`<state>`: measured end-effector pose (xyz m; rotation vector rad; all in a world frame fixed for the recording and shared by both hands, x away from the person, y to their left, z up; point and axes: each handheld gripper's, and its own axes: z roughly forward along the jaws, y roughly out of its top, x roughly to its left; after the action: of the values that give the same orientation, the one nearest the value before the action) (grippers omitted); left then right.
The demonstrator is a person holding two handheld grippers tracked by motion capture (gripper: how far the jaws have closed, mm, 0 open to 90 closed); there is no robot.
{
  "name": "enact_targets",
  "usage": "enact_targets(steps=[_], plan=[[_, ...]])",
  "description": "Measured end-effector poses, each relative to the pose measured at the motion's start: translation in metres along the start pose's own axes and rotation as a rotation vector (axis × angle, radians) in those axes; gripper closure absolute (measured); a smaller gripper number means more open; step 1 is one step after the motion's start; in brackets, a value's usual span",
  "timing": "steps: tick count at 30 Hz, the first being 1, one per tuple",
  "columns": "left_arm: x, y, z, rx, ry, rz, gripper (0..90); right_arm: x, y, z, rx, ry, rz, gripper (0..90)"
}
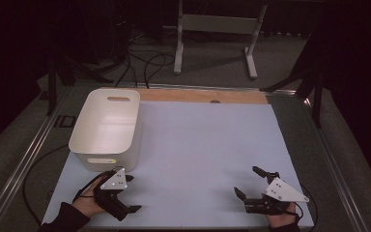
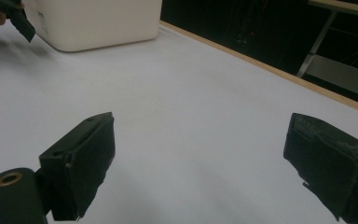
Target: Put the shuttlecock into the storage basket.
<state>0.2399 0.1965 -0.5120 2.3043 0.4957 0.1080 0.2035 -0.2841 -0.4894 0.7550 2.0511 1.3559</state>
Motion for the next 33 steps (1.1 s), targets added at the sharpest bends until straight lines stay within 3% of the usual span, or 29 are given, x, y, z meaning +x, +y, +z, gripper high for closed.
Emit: enact_targets(steps=[8,19,22,33], plan=[[0.0,-0.0003,0.003,-0.049,0.06,-0.052,0.0,0.0005,0.0001,0.0005,0.001,-0.002,0.003,9.0],[-0.0048,-0.0048,-0.0006,-0.107,0.107,-0.092,0.0,0.0002,0.0004,-0.0005,-0.001,0.0,0.0,9.0],[-0.0056,-0.006,-0.0013,-0.138,0.112,-0.105,0.0,-0.0002,0.0002,-0.0004,-0.002,-0.001,0.001,9.0],[-0.0051,-0.0067,0.0029,-0.136,0.108,-0.093,0.0,0.0,-0.0004,0.0007,0.002,0.001,0.003,9.0]])
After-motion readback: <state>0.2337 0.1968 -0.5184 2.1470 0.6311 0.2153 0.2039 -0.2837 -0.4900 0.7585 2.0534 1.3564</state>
